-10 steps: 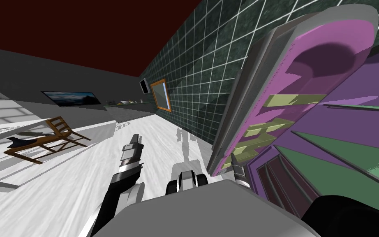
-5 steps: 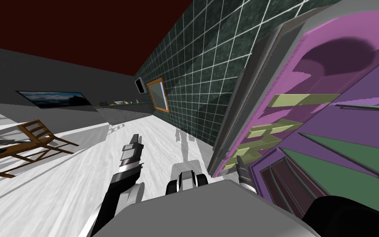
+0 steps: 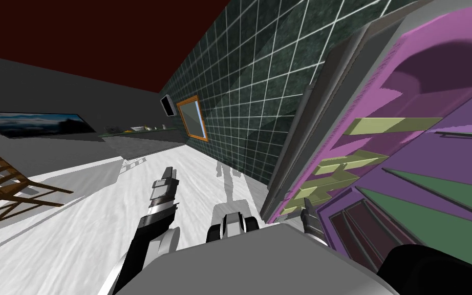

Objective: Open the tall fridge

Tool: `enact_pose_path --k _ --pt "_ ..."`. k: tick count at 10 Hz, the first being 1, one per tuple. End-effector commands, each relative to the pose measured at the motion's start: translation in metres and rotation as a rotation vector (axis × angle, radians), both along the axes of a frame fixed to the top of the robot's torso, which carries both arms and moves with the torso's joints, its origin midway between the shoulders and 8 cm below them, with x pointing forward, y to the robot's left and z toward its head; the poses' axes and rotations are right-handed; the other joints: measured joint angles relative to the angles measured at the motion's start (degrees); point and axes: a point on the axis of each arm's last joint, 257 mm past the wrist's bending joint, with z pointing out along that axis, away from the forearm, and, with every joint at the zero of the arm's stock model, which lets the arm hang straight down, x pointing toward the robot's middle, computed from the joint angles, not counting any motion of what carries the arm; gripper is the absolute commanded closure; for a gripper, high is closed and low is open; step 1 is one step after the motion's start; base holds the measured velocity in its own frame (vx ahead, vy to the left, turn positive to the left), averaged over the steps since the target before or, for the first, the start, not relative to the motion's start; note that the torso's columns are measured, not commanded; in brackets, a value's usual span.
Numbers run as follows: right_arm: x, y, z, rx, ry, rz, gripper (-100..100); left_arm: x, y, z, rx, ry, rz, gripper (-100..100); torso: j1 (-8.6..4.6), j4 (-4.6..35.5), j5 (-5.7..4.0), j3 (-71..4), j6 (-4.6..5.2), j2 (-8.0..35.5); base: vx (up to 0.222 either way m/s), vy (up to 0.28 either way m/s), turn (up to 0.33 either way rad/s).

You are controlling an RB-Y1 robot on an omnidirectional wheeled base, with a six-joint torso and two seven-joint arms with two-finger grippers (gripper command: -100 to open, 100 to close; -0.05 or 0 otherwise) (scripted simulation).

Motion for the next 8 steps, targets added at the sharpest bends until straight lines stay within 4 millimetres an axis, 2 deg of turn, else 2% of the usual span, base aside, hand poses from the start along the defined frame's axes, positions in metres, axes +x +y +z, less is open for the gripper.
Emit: enact_pose_path --k 1,4,8 --pt "-0.018 -0.009 -0.001 0.075 -0.054 -0.060 -100 0.000 0.000 0.000 0.000 0.000 0.000 0 0.06 0.04 0.01 0.10 -0.01 0.17 0.159 0.063 -0.062" --pt "-0.032 -0.008 -0.007 0.140 -0.096 -0.127 -100 0.000 0.000 0.000 0.000 0.000 0.000 0 0.03 0.06 0.01 0.15 0.00 0.24 0.104 0.047 -0.046" --pt "-0.047 0.001 -0.018 0.219 -0.143 -0.221 -100 0.000 0.000 0.000 0.000 0.000 0.000 0 0.09 0.02 0.02 0.05 0.00 0.08 0.041 0.016 -0.020"
